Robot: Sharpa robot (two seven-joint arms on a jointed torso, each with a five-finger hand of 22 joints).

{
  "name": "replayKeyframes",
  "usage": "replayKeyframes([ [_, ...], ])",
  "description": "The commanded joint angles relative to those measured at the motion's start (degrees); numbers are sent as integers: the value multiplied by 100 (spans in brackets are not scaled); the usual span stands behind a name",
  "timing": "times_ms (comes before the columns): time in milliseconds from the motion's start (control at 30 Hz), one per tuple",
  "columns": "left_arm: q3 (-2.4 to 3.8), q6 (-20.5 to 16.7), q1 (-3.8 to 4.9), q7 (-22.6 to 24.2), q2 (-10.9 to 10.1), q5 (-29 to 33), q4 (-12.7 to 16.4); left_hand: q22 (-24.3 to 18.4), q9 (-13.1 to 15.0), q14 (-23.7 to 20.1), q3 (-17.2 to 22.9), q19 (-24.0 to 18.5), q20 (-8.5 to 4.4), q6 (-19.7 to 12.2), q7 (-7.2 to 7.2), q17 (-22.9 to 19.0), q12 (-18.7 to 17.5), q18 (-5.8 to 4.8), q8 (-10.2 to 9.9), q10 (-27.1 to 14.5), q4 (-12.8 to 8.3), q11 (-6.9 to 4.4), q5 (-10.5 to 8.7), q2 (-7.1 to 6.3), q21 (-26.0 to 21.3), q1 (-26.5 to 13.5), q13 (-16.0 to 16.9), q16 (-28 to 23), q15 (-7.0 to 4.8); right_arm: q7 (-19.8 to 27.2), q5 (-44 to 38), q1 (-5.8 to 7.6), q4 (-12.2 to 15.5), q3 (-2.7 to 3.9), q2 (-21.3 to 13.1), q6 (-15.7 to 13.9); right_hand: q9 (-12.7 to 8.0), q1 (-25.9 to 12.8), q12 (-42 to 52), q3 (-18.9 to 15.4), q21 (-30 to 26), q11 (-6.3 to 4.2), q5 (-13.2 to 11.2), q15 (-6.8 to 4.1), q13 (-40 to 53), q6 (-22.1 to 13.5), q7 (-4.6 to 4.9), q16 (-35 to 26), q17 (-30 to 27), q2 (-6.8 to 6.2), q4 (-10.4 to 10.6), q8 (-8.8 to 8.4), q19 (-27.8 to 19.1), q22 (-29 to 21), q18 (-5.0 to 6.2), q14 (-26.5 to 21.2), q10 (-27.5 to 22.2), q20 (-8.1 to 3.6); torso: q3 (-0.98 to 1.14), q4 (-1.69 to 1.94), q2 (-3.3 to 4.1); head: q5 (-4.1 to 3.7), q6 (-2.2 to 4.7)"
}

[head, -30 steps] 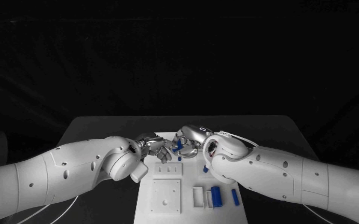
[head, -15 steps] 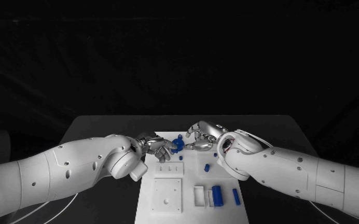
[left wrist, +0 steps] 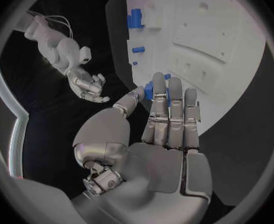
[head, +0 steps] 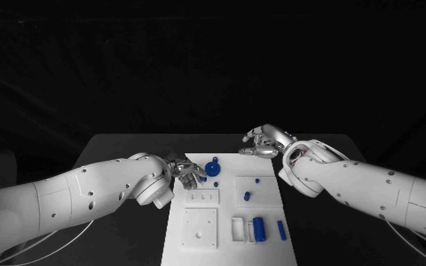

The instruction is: Assemble the parts on the task board

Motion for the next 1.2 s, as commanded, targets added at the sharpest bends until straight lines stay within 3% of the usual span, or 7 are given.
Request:
replayKeyframes([
  [33,-4,60,6,-347,133,-1077,-117,-6,30,39,48,50,-362,454,-403,-13,34,-16,26,29,-3,-41,63,-16,49,44,14,33,-25,333,478,103,-51,32,-58,-202,11,41,22,-40,-14,-9,37,-10,-15,-55,111,-19,-10,43,-15,44,-47,92,258,-31,-14,-14,-8,2,0,6,-35],
  [100,-4,95,5,-411,259,-1377,-235,-9,44,56,51,61,-369,472,-410,-22,42,-16,26,47,-3,-50,118,-31,58,46,25,46,-34,334,545,178,-137,117,-75,-173,17,61,24,-50,-19,-15,47,-16,-30,-38,104,-26,-17,65,-21,57,-54,92,258,-33,-10,-11,-13,7,0,4,-60],
  [233,-5,-22,2,-475,463,-1595,-431,-18,52,63,55,62,-367,479,-413,-29,44,-22,23,53,-2,-53,148,-37,44,42,30,51,-37,294,814,301,-308,190,-78,-224,18,64,25,-53,-19,-17,49,-17,-33,-36,103,-27,-18,71,-21,59,-54,92,258,-32,-8,-10,-17,6,10,-8,-91],
  [267,-5,-44,2,-479,500,-1633,-464,-19,52,63,55,62,-367,479,-413,-29,44,-22,23,54,-2,-53,149,-37,44,42,30,51,-37,265,889,330,-338,193,-81,-219,18,64,25,-53,-19,-17,49,-17,-33,-36,103,-27,-18,71,-21,59,-54,92,258,-32,-7,-10,-15,6,11,-11,-95],
  [333,-5,-75,-2,-500,555,-1729,-504,-38,76,85,83,95,-367,507,-422,-37,55,-32,28,76,9,-62,423,-78,17,31,46,71,-42,220,1106,417,-431,193,-55,-241,25,73,-24,-68,-36,-29,55,-29,-106,-19,91,-65,-48,104,-18,73,-73,88,258,-40,8,-1,-17,22,10,-6,-127],
  [967,-2,-140,-284,-524,826,-1944,-712,-37,159,173,72,246,-419,596,-455,-70,126,-33,9,166,-11,-112,664,-87,-5,-35,143,172,-88,198,1315,452,-552,280,107,-272,23,141,-206,-120,-104,-40,70,-41,-448,-45,83,-158,-147,157,-28,74,-120,80,258,-49,54,35,-11,52,9,35,-352],
  [1200,-2,-343,-388,-509,836,-1944,-700,64,175,378,39,477,-536,652,-479,-9,463,7,-79,345,-23,-244,738,-104,115,-3,452,481,-222,185,1317,452,-552,280,118,-239,22,135,-214,-126,-108,-40,70,-41,-473,-47,83,-162,-153,160,-21,74,-120,79,258,-48,59,38,-12,42,7,54,-399],
])
